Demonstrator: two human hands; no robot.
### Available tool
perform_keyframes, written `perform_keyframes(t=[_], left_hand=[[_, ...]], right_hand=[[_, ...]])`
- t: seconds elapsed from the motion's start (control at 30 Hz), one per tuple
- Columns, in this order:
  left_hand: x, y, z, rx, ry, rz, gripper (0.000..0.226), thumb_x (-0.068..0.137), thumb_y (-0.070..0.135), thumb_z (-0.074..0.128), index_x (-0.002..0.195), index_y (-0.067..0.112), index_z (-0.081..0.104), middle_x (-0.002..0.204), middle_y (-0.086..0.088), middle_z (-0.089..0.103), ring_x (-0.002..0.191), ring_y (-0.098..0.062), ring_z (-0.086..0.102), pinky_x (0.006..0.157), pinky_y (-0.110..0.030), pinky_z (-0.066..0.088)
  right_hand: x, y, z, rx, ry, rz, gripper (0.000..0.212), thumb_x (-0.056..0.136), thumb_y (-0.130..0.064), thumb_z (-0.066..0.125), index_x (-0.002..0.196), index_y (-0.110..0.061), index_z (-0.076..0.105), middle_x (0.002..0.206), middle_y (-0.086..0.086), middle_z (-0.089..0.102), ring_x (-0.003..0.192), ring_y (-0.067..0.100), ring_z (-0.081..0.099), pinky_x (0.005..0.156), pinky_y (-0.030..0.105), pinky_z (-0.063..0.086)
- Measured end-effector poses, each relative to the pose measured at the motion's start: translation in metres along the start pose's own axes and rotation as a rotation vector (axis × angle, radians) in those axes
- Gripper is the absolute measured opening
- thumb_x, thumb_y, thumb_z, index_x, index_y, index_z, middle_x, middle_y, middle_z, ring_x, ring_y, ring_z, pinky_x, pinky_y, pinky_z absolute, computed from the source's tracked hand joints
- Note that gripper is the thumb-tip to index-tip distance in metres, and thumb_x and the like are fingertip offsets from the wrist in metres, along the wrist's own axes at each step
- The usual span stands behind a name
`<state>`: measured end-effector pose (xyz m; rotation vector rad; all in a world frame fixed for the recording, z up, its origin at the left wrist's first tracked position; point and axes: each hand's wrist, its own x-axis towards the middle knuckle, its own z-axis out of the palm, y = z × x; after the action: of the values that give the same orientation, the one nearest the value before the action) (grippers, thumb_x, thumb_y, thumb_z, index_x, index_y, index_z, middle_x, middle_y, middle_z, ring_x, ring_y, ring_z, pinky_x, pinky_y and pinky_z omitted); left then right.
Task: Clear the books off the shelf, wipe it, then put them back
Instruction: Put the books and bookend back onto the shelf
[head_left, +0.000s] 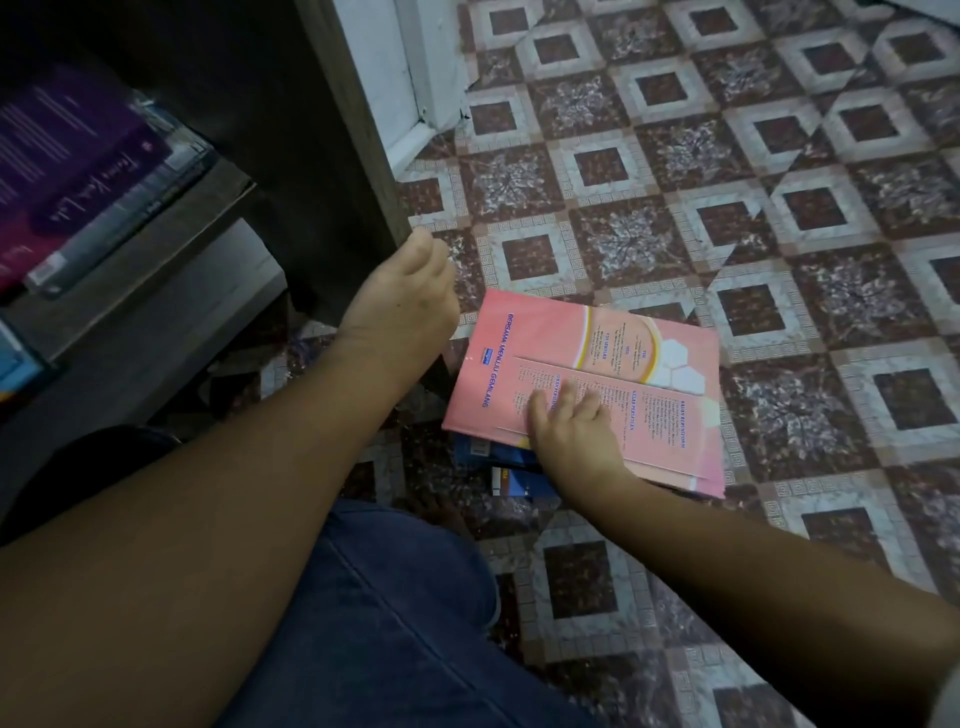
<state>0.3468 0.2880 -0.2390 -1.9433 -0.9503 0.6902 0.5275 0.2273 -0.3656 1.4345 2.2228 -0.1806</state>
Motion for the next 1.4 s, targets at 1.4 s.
perform_keyframes(t=[1.4], left_hand=[[-0.058,-0.066,-0.056,-1.12,-0.279,-0.066,0.03,0.087,0.045,0.064,0.111,0.028,0.061,0.101,0.001,0.064,0.097,-0.02,0.06,0.076,-0.03,0.045]], right_hand=[[-0.092,0.062,-0.18,0.135,0.228,-0.041,0.024,0.086,-0.041,0.058,0.108,-0.032,0.057,0.093,-0.002,0.063,0.09,0.027,0.063,0.063,0.03,0.041]])
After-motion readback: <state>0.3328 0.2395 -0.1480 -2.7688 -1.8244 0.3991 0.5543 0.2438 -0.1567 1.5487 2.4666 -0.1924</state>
